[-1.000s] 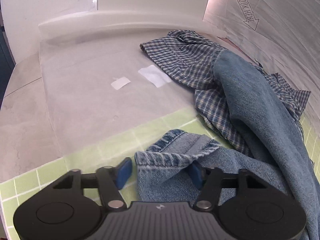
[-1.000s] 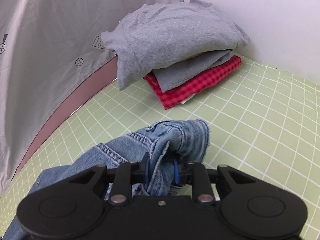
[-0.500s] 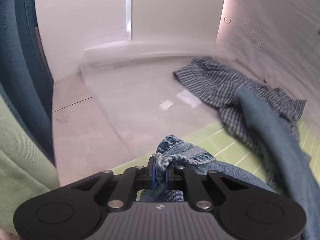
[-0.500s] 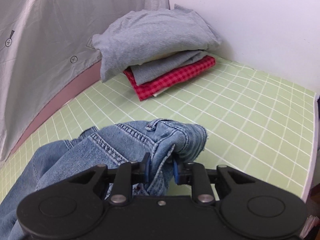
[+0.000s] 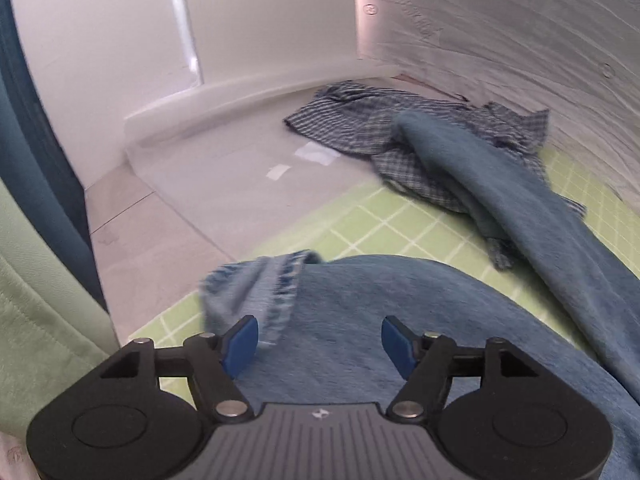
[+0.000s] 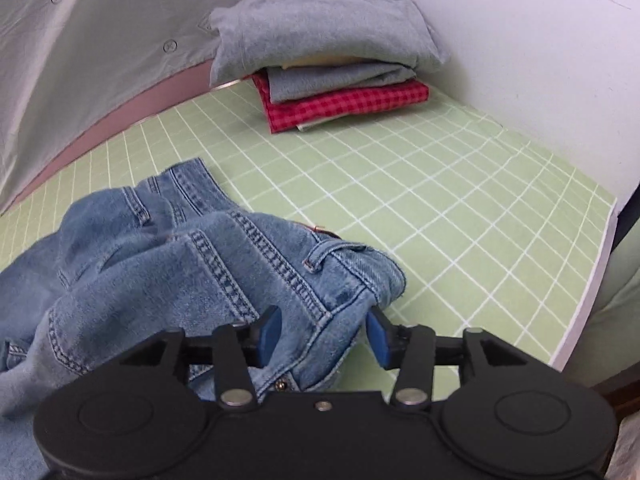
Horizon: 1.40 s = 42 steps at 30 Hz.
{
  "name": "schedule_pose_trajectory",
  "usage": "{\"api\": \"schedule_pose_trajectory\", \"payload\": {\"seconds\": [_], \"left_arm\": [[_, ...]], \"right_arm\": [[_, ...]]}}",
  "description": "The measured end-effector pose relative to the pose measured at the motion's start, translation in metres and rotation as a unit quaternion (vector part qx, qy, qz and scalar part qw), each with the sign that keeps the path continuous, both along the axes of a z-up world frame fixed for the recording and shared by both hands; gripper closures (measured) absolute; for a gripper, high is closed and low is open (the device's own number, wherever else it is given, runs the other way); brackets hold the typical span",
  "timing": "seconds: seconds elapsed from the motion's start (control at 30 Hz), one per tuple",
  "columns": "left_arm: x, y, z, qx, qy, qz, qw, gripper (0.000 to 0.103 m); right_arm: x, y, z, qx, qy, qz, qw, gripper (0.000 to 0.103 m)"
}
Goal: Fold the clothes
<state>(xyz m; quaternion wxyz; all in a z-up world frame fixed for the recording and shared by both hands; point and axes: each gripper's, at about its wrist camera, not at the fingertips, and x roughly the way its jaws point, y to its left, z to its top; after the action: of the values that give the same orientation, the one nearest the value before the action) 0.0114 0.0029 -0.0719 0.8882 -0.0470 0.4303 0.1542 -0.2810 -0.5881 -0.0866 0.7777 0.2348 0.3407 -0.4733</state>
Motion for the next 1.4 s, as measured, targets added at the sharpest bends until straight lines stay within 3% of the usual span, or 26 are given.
{"api": "schedule_pose_trajectory", "payload": {"seconds": [0.13,0.33,0.47,0.6,0.9,1.0,1.07,1.17,1.3,1.4], "left_arm": [[0.000,-0.065,-0.017,-0.024,0.026,-0.068,0.9970,0.029],[-0.005,-0.147,-0.045,-0.043,0.067,-0.144,0.9863,0.029],[-0.001,-0.179,-0.057,-0.049,0.092,-0.160,0.9816,0.028],[0.003,-0.199,-0.060,-0.025,0.106,-0.177,0.9782,0.025],[0.022,-0.213,-0.060,-0.015,0.128,-0.156,0.9793,0.020],[0.027,-0.217,-0.061,-0.005,0.130,-0.158,0.9789,0.016],[0.028,-0.219,-0.062,-0.001,0.131,-0.159,0.9786,0.014],[0.029,-0.216,-0.063,-0.013,0.132,-0.158,0.9785,0.014],[0.031,-0.212,-0.064,-0.029,0.133,-0.157,0.9782,0.014],[0.031,-0.210,-0.064,-0.038,0.133,-0.156,0.9780,0.014]], "right_arm": [[0.007,-0.007,0.019,-0.036,-0.015,0.024,0.999,0.032],[0.044,-0.036,0.008,-0.033,-0.001,0.090,0.995,0.028],[0.074,-0.055,-0.009,-0.024,0.003,0.128,0.991,0.026],[0.109,-0.077,-0.025,-0.008,0.003,0.161,0.987,0.026],[0.182,-0.122,-0.063,0.025,0.030,0.238,0.970,0.029],[0.193,-0.131,-0.067,0.048,0.021,0.261,0.964,0.051],[0.197,-0.133,-0.065,0.056,0.012,0.281,0.958,0.079],[0.201,-0.138,-0.057,-0.018,0.048,0.272,0.961,0.087],[0.200,-0.179,-0.038,-0.070,0.052,0.183,0.979,0.087],[0.204,-0.199,-0.037,-0.069,0.089,0.127,0.985,0.071]]}}
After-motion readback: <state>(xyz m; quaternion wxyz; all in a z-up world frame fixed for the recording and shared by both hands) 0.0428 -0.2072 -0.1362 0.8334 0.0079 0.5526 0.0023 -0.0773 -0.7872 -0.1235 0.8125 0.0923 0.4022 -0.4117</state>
